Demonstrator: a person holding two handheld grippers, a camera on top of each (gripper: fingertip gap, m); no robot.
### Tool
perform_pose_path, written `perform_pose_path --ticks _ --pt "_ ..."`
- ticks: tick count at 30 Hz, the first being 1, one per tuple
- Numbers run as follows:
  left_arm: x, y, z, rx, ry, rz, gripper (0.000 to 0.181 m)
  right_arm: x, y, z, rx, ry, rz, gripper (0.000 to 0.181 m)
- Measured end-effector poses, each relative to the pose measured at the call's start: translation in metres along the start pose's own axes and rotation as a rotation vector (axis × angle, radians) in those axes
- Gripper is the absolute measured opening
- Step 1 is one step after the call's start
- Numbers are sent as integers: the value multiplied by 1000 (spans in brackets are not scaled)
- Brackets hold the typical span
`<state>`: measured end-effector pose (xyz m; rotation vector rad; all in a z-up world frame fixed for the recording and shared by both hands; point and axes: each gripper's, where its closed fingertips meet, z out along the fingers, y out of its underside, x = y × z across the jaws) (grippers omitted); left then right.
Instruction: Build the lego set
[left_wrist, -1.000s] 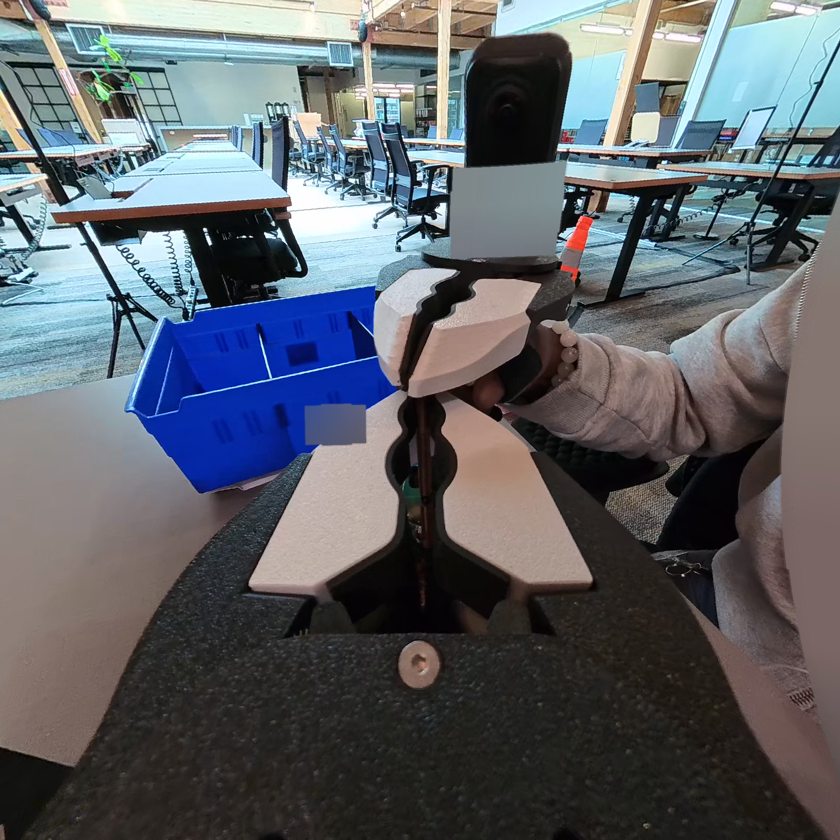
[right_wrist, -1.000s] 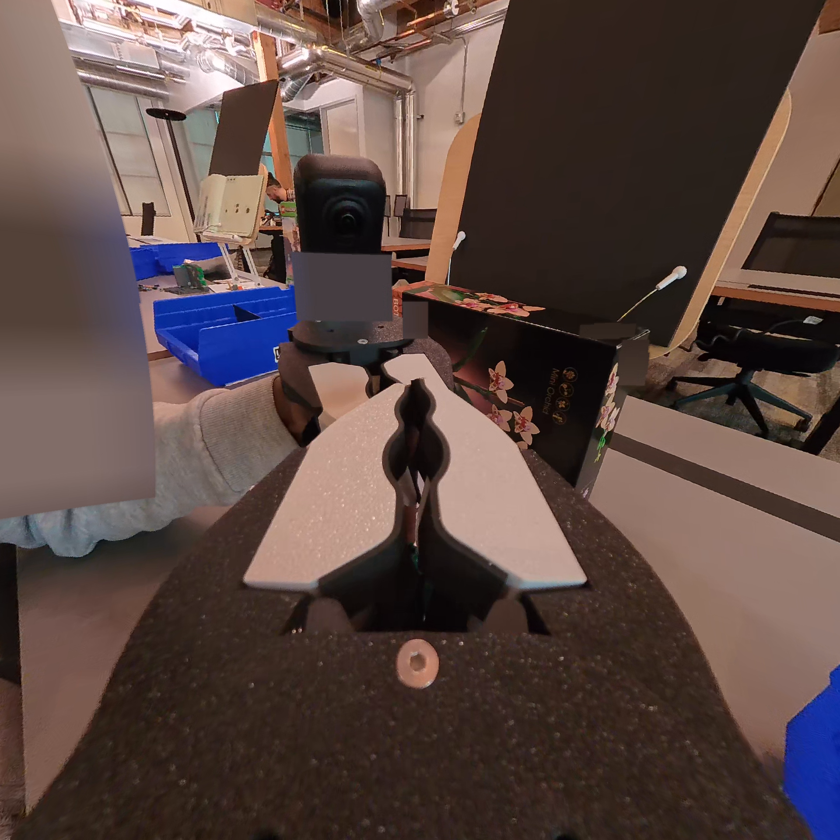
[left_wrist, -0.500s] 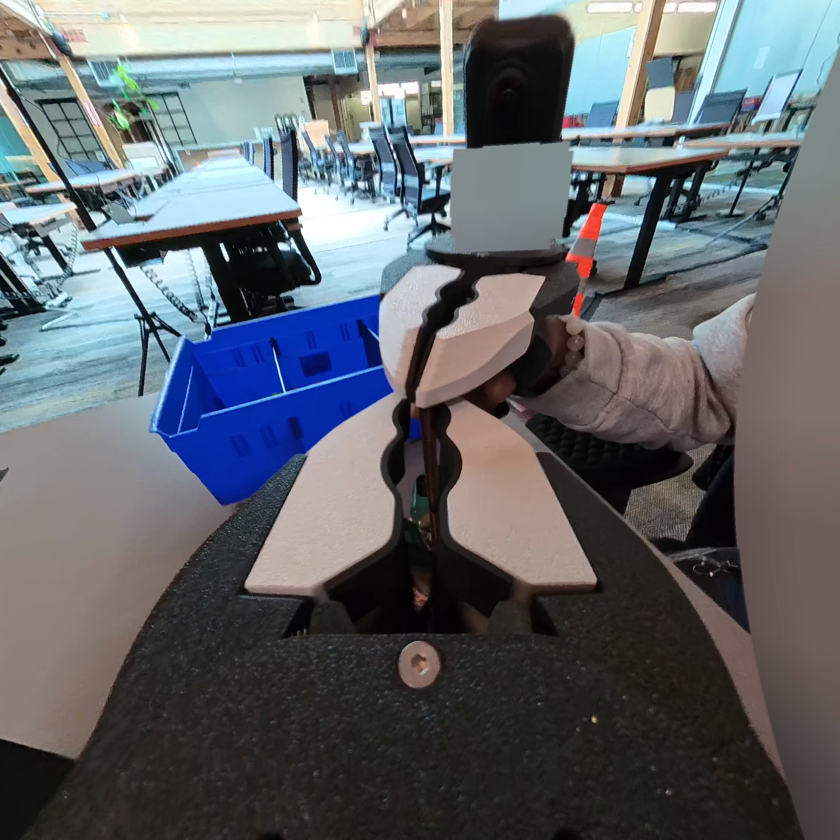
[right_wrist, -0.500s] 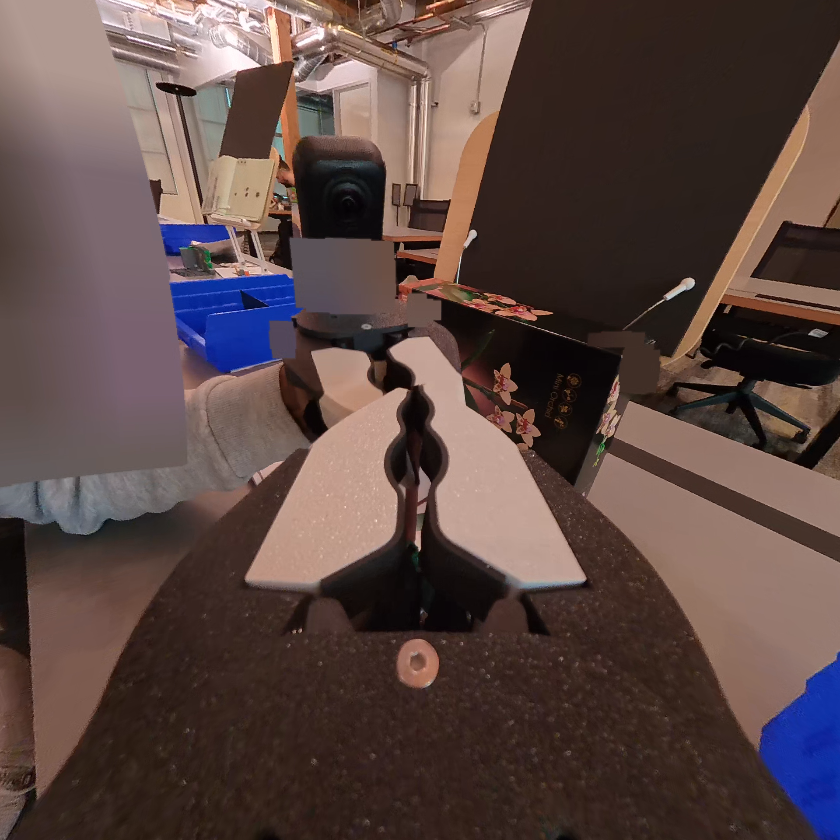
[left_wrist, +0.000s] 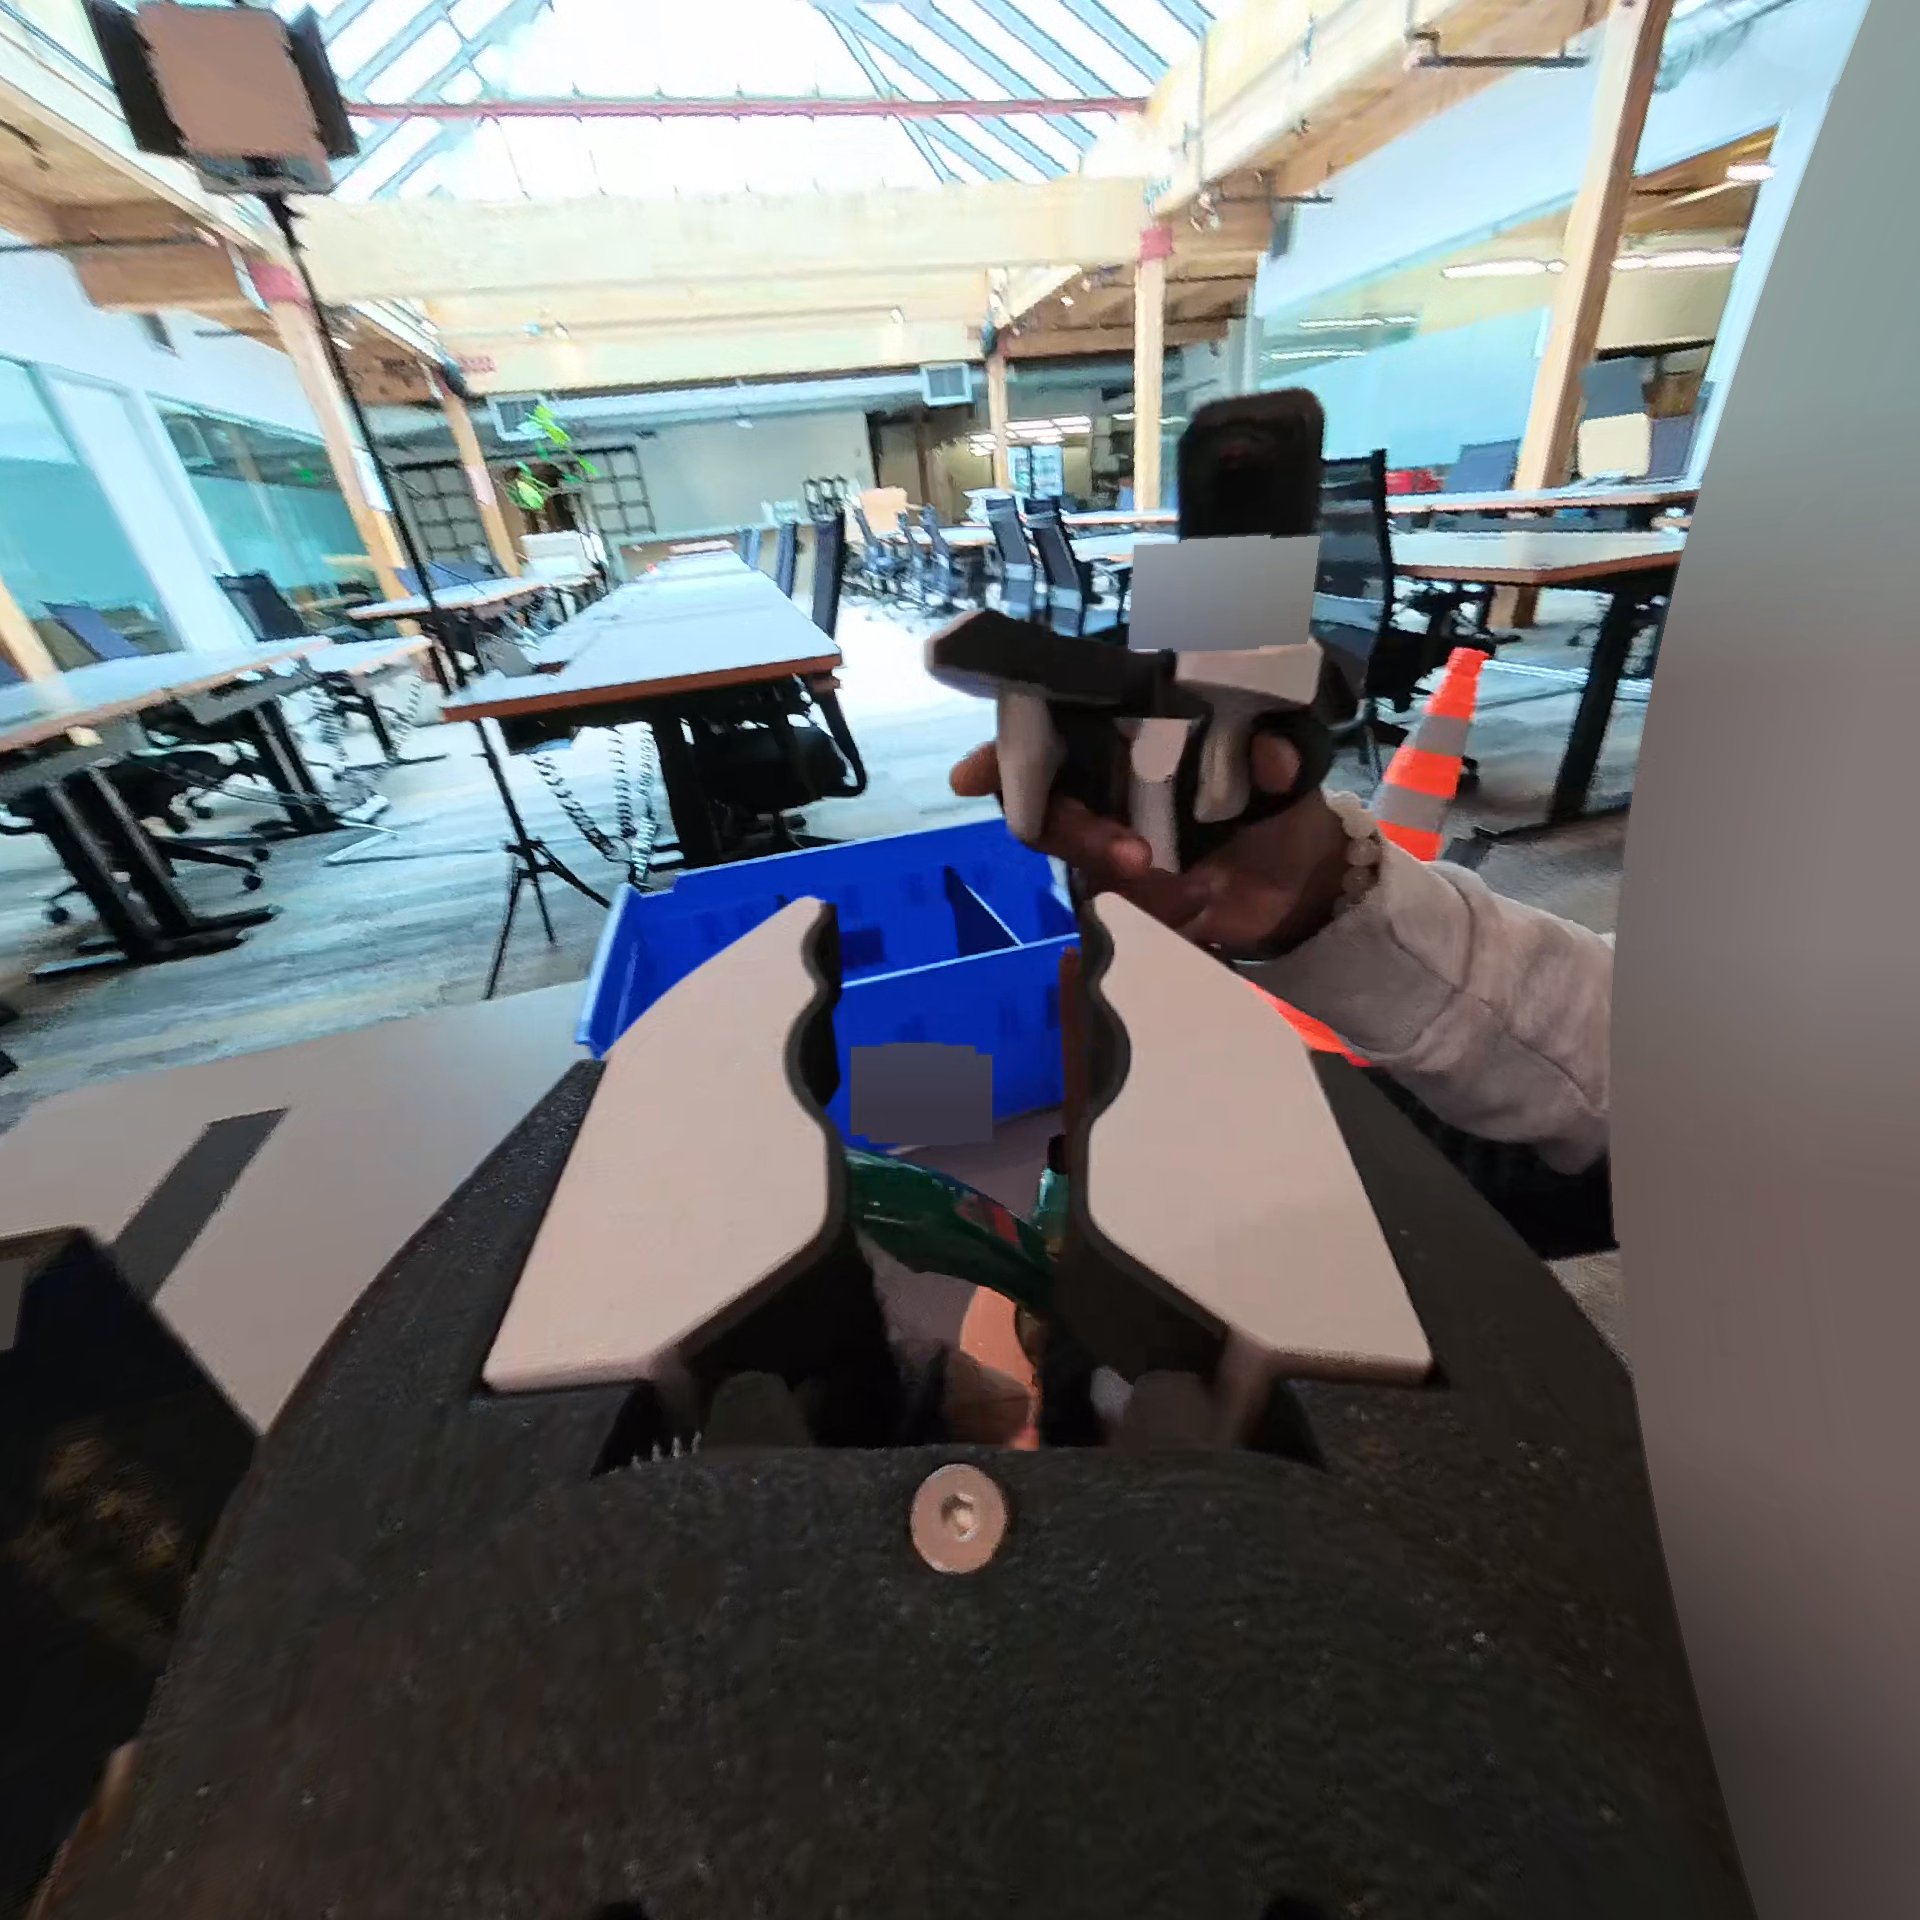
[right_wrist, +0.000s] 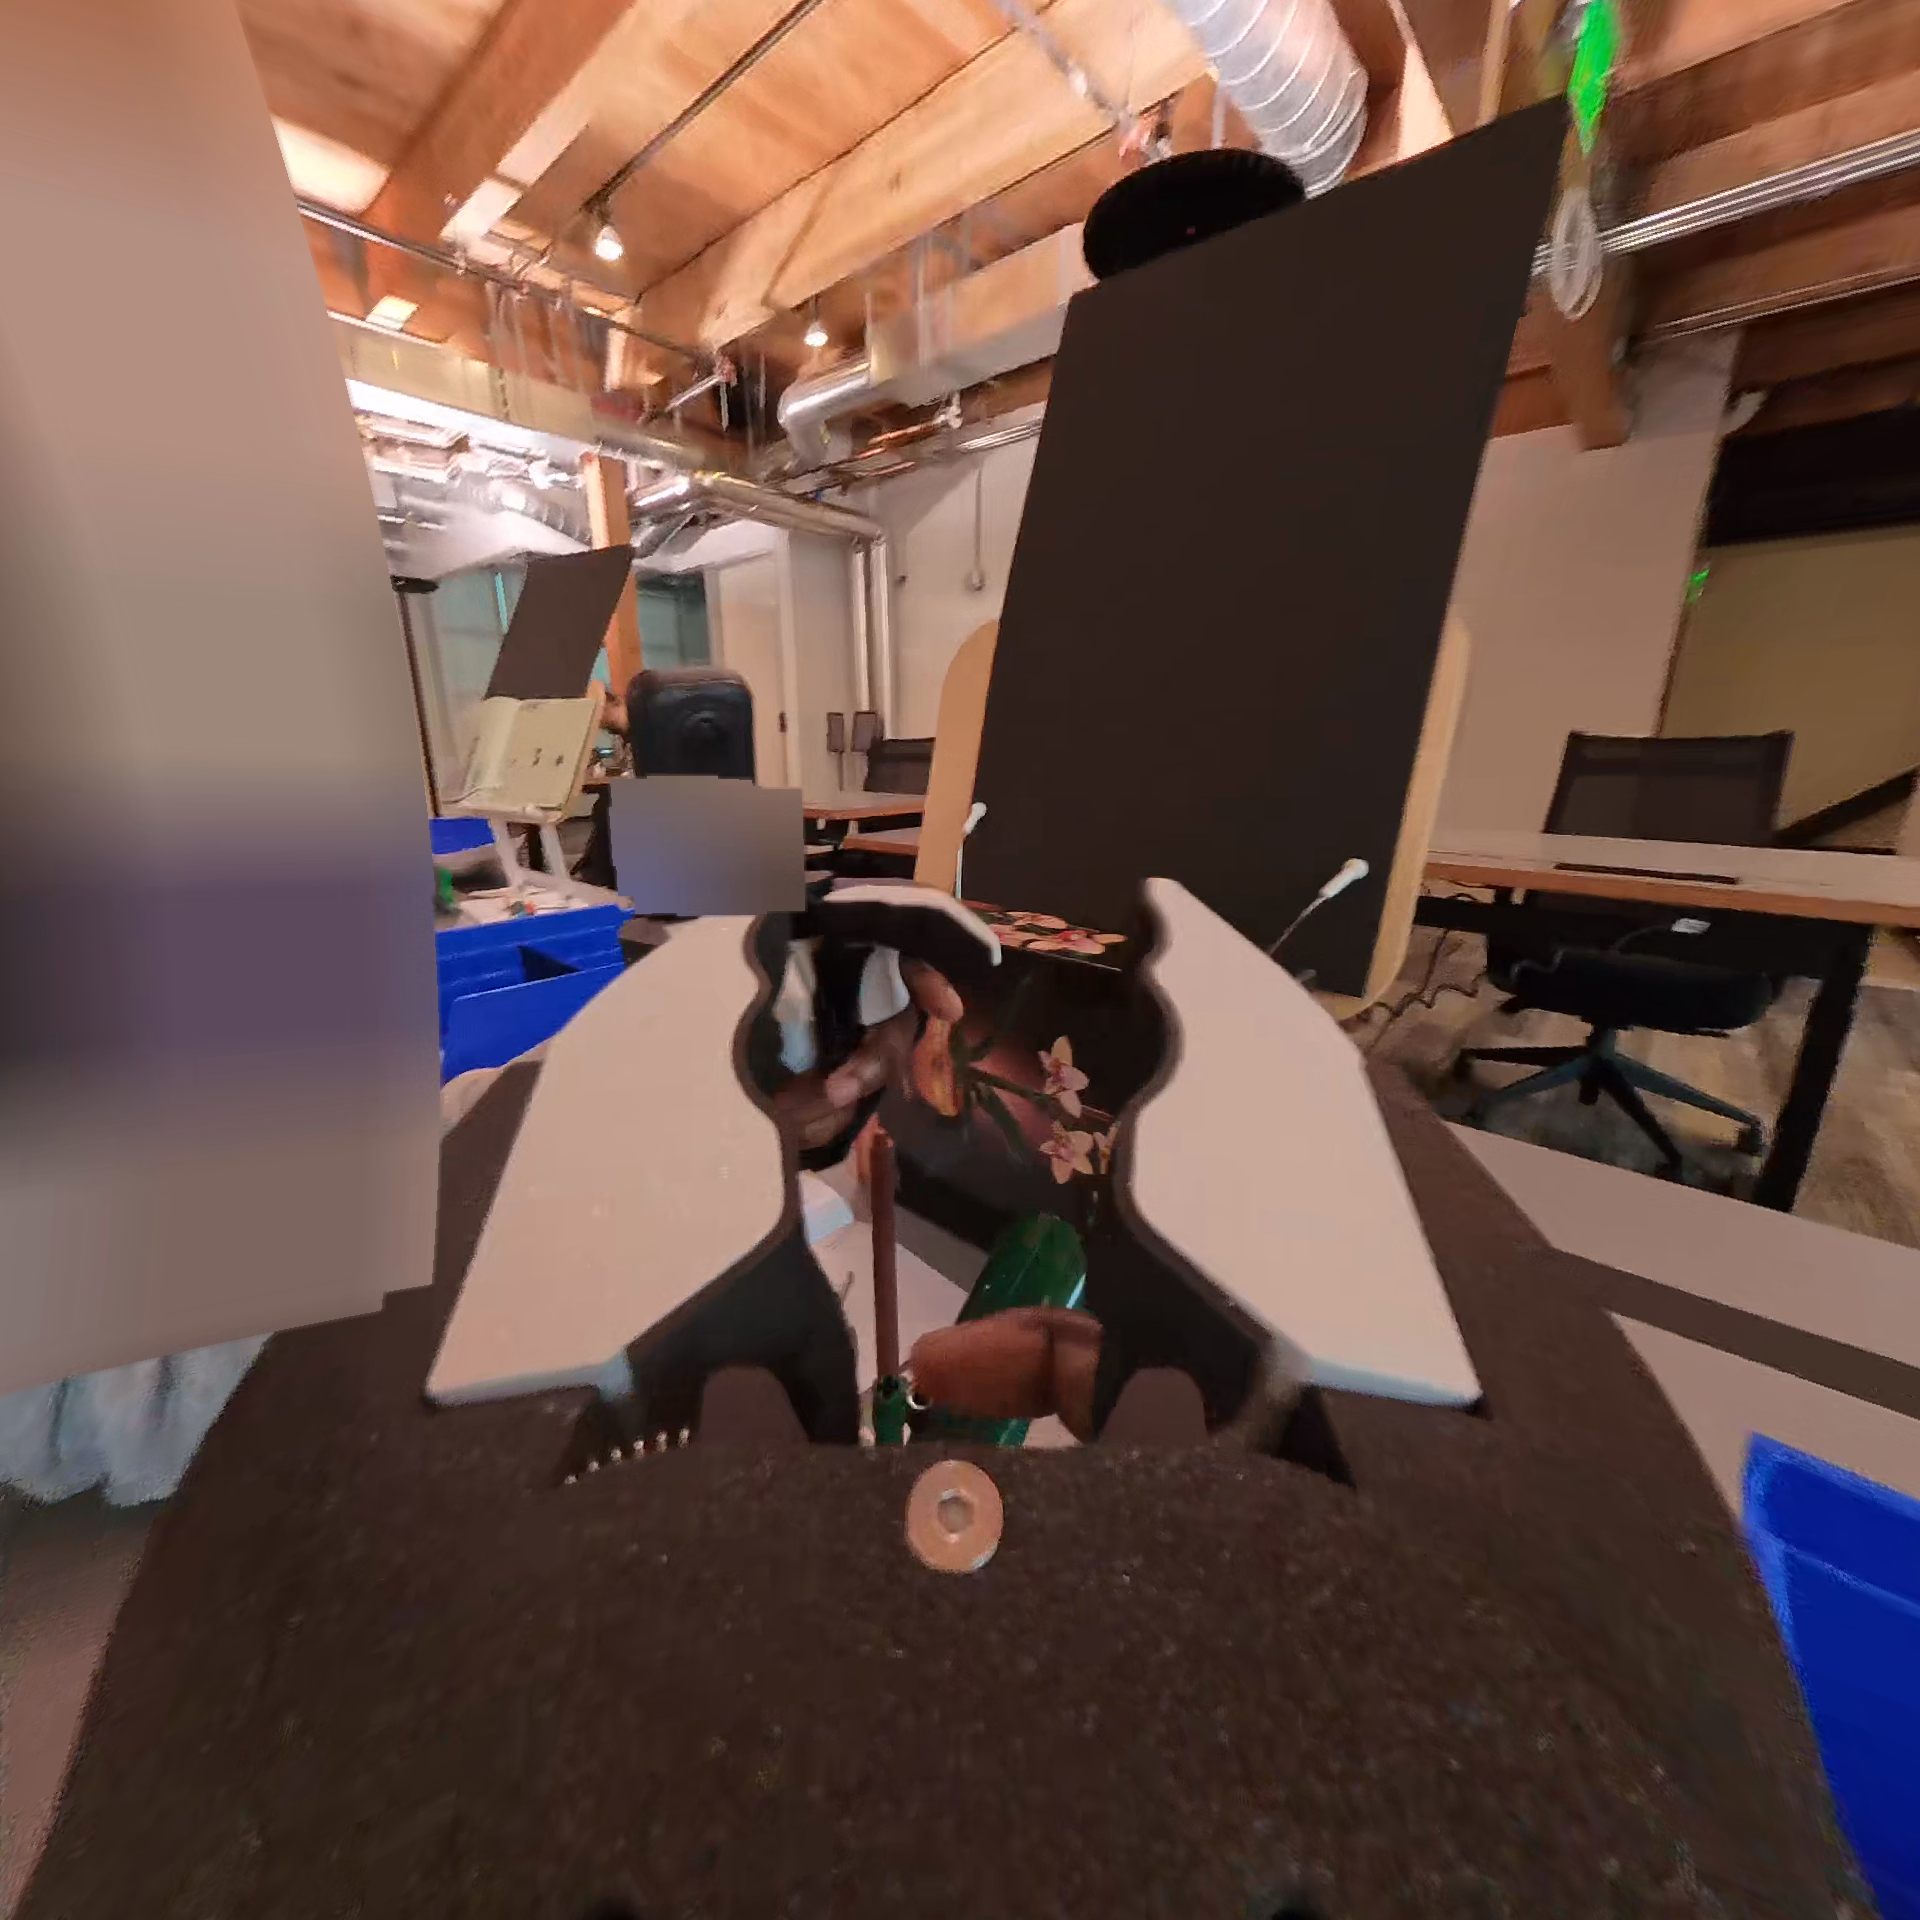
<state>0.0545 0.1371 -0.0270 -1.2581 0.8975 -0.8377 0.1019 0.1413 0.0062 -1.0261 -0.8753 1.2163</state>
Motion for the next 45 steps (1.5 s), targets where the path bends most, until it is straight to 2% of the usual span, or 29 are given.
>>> perform_pose_path --ticks 2,7,10,12,15,17,20,22,25,27,30,32,35,40,43,45 --pt "-5 -10 -9 23 -46 -5 63 3 0 -8 -7 35 25 85" --pt "-8 -39 -41 91 -174 -13 91 -15 6 -29 28 26 50 94" --pt "9 -44 -68 93 -237 24 96 -33 8 -41 46 -5 18 100" --pt "28 -31 -91 24 -274 79 91 -45 11 -47 39 -25 16 106" --pt "55 7 -132 -158 -386 163 83 -73 21 -55 -14 -120 36 105" --pt "71 33 -159 -253 -483 209 80 -88 24 -55 -14 -152 -44 107" --pt "93 61 -187 -297 -618 237 78 -93 23 -46 23 -94 -225 104" --pt "104 73 -197 -279 -698 227 75 -87 21 -42 30 -29 -294 104" --pt "116 84 -202 -252 -767 211 70 -79 35 -40 -53 -19 -291 104" --pt "123 88 -199 -236 -759 187 71 -71 48 -41 -136 -13 -260 113" --pt "125 88 -193 -210 -734 161 75 -51 59 -45 -210 85 -218 127" --pt "122 91 -189 -213 -719 146 77 -45 72 -48 -248 103 -197 126" --pt "116 100 -183 -244 -702 114 88 -39 109 -58 -386 105 -200 120" --pt "107 111 -181 -308 -709 43 120 -28 153 -75 -513 171 -255 119" --pt "99 116 -188 -374 -745 98 116 -24 167 -82 -515 216 -206 118" --pt "97 121 -189 -416 -737 122 106 -19 168 -85 -499 253 -169 111"
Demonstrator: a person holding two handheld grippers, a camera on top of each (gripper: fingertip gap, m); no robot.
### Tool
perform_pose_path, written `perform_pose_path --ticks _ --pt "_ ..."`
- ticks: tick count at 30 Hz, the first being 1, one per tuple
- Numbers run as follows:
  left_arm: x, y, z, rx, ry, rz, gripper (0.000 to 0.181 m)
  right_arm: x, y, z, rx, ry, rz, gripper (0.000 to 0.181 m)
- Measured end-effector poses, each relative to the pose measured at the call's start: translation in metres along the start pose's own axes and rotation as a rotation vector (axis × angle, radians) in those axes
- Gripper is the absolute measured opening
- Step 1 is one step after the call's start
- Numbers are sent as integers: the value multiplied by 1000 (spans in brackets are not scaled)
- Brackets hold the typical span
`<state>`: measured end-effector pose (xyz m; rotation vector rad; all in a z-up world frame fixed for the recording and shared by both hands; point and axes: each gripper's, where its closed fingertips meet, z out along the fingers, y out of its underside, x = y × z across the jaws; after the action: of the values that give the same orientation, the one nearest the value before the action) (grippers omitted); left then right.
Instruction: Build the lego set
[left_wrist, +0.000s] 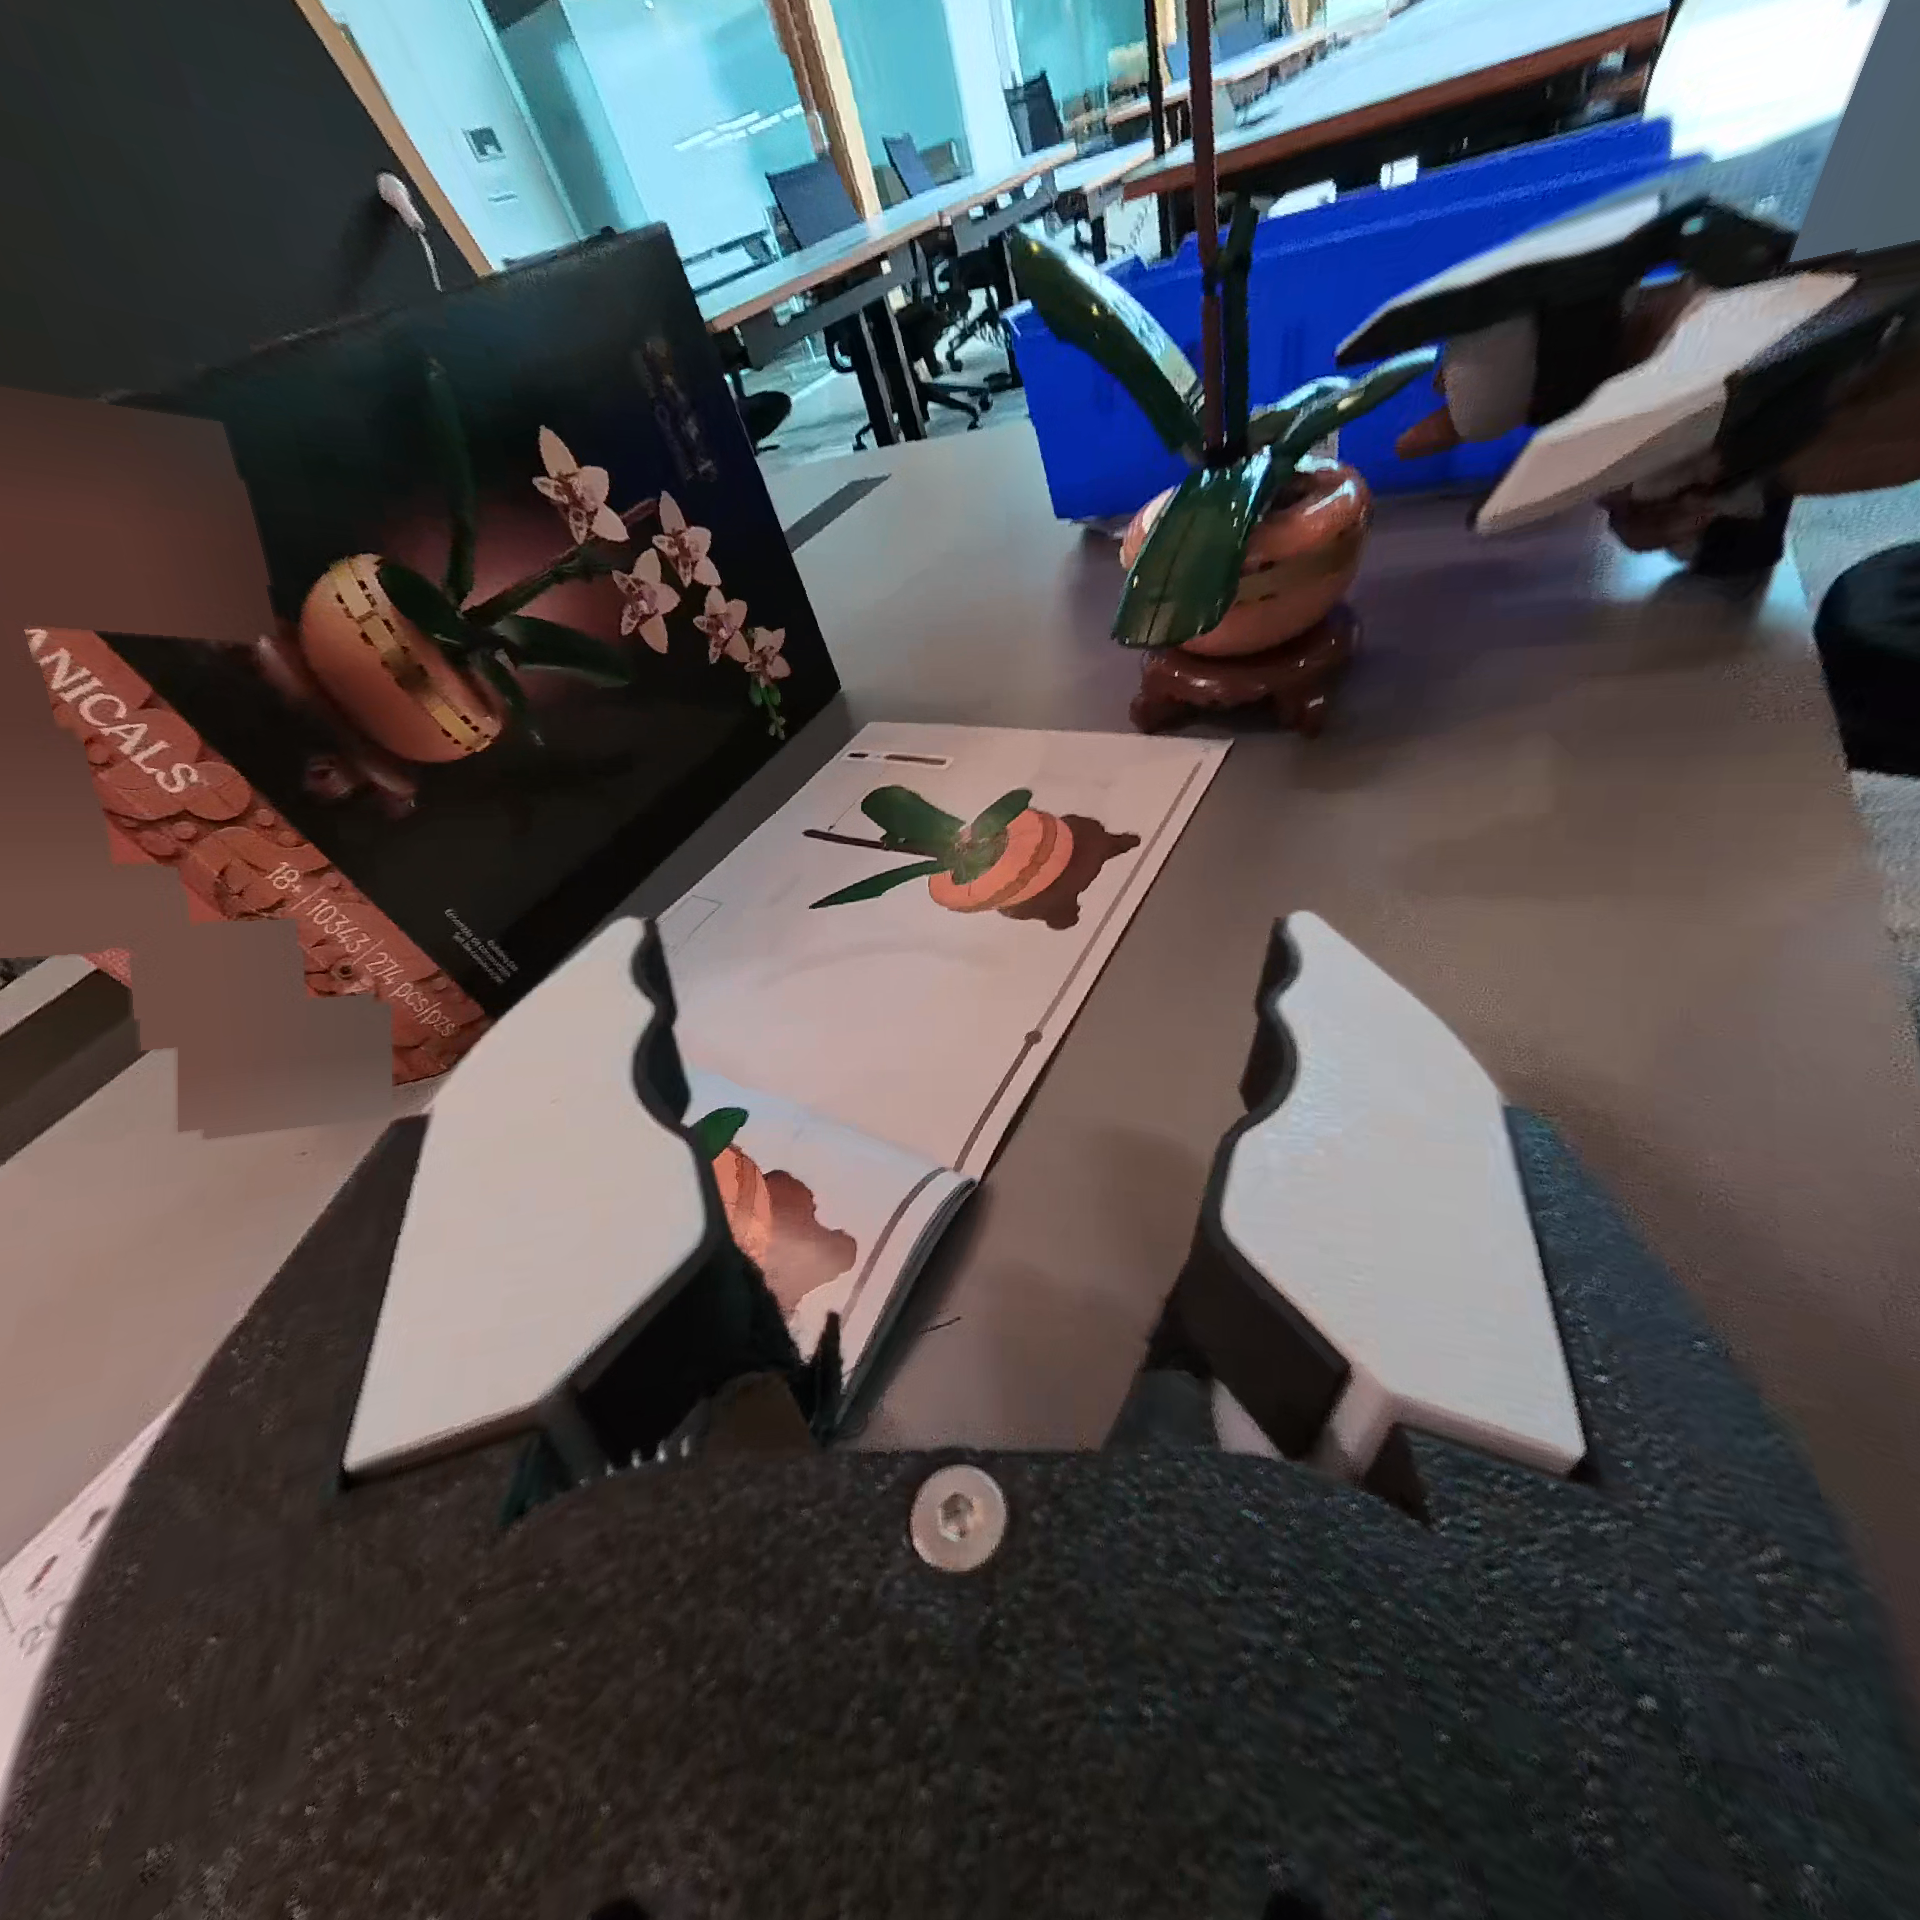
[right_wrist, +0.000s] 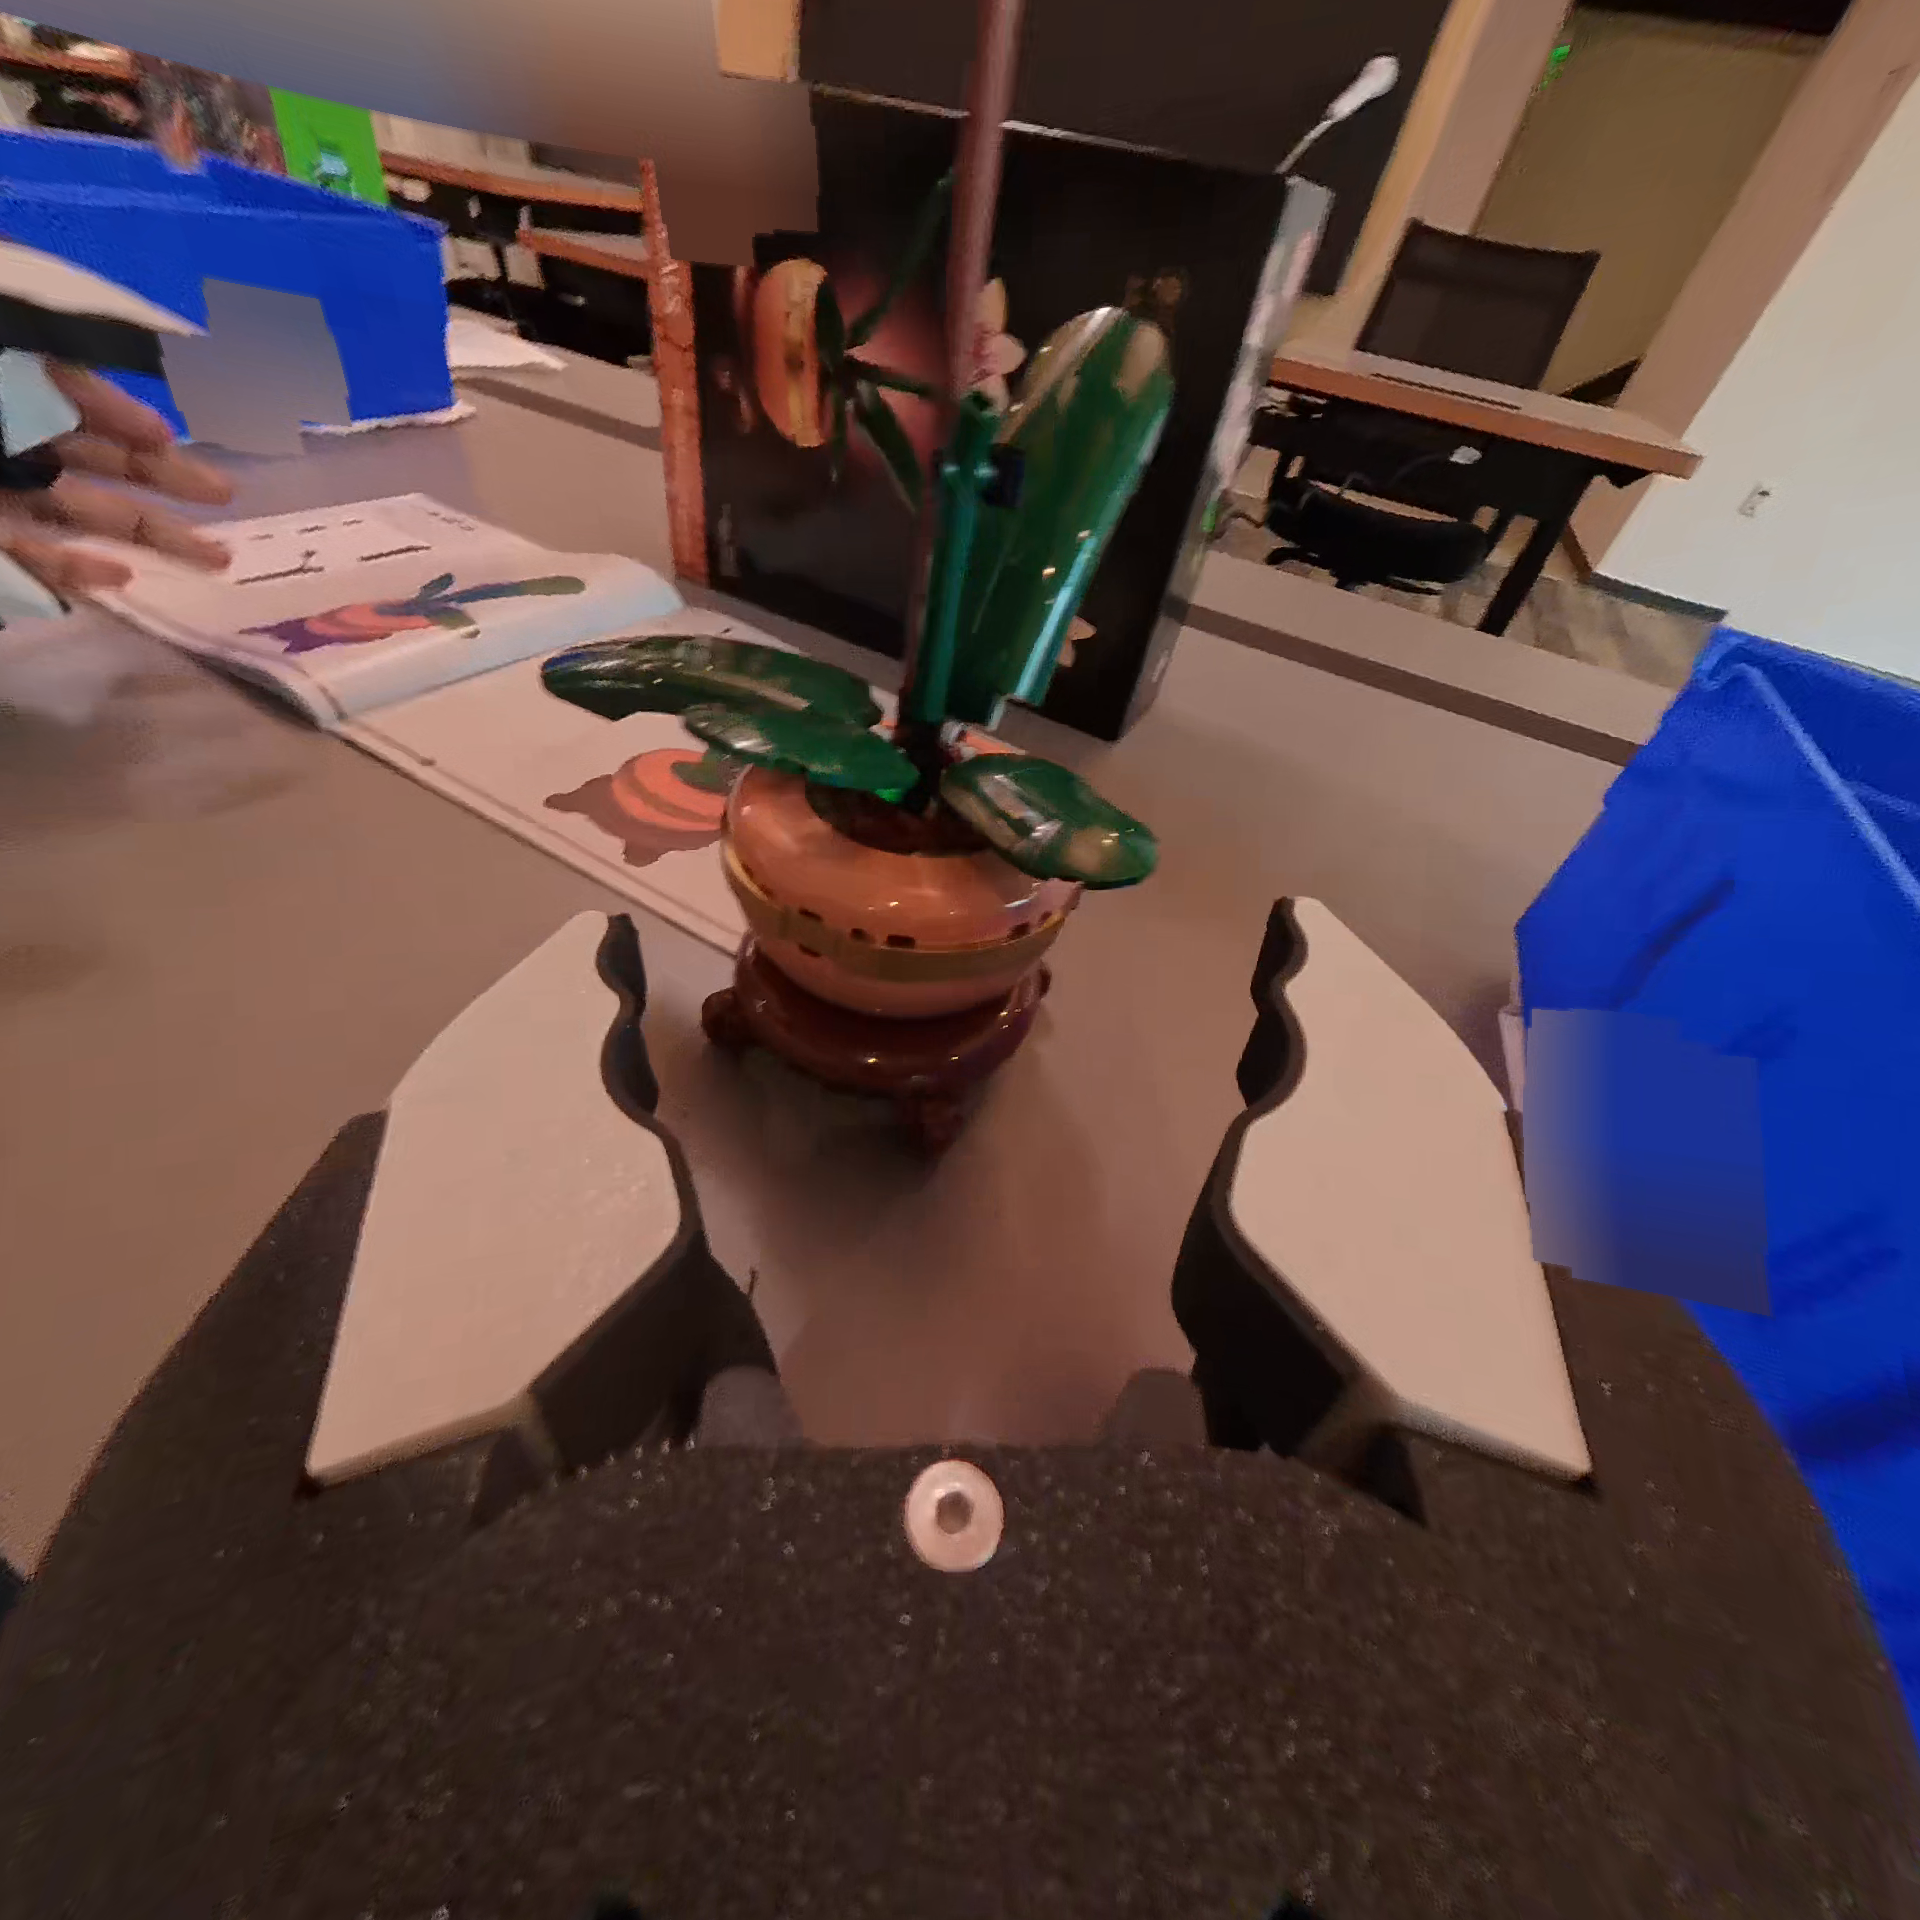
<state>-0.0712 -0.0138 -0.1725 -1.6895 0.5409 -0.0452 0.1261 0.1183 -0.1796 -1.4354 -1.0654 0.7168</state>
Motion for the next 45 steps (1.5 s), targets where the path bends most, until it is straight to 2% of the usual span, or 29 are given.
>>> perform_pose_path --ticks 4,6,7,8,9,10,11,13,16,18,21,23,26,29,32,33,37,39,42,45 --pt "-7 3 9 -21 -44 77 76 11 -2 -3 31 6 93 104" --pt "-14 8 17 -76 -75 112 62 15 1 -6 16 2 119 93" --pt "-15 11 22 -116 -68 135 51 12 1 -10 20 -24 113 73" --pt "-14 14 28 -157 -41 159 43 5 -2 -15 43 -77 99 39" --pt "-12 18 35 -201 -4 186 33 -1 -6 -19 73 -107 95 13" --pt "-12 22 43 -245 20 219 22 -6 -8 -23 92 -127 109 0" --pt "-17 26 50 -286 14 255 13 -16 -9 -24 91 -182 131 0" --pt "-28 35 63 -365 -16 329 6 -45 -8 -23 50 -317 180 0" --pt "-25 57 73 -526 61 392 0 -99 -7 -17 -26 -544 164 0" --pt "-26 75 76 -644 92 436 0 -122 -1 -7 -100 -586 107 0" --pt "-25 78 72 -690 106 457 0 -134 6 0 -148 -547 -40 0" --pt "-23 80 65 -681 91 449 0 -123 13 4 -191 -428 -115 1" --pt "-23 83 46 -666 48 413 0 -82 19 3 -244 -166 -150 9" --pt "-20 88 19 -690 24 352 0 -50 14 -8 -232 -23 -25 43" --pt "-8 89 -3 -674 14 262 0 -22 16 -10 -263 100 65 103" --pt "-2 88 -9 -667 17 224 0 -16 18 -6 -286 119 70 113" --pt "19 83 -21 -639 31 103 1 -15 13 20 -273 68 82 112" --pt "23 75 -24 -595 0 76 27 -10 14 32 -300 78 66 115" --pt "24 52 -29 -462 -32 25 35 -1 15 43 -306 119 52 103" --pt "21 31 -35 -316 -48 -17 34 7 17 49 -306 160 106 100"
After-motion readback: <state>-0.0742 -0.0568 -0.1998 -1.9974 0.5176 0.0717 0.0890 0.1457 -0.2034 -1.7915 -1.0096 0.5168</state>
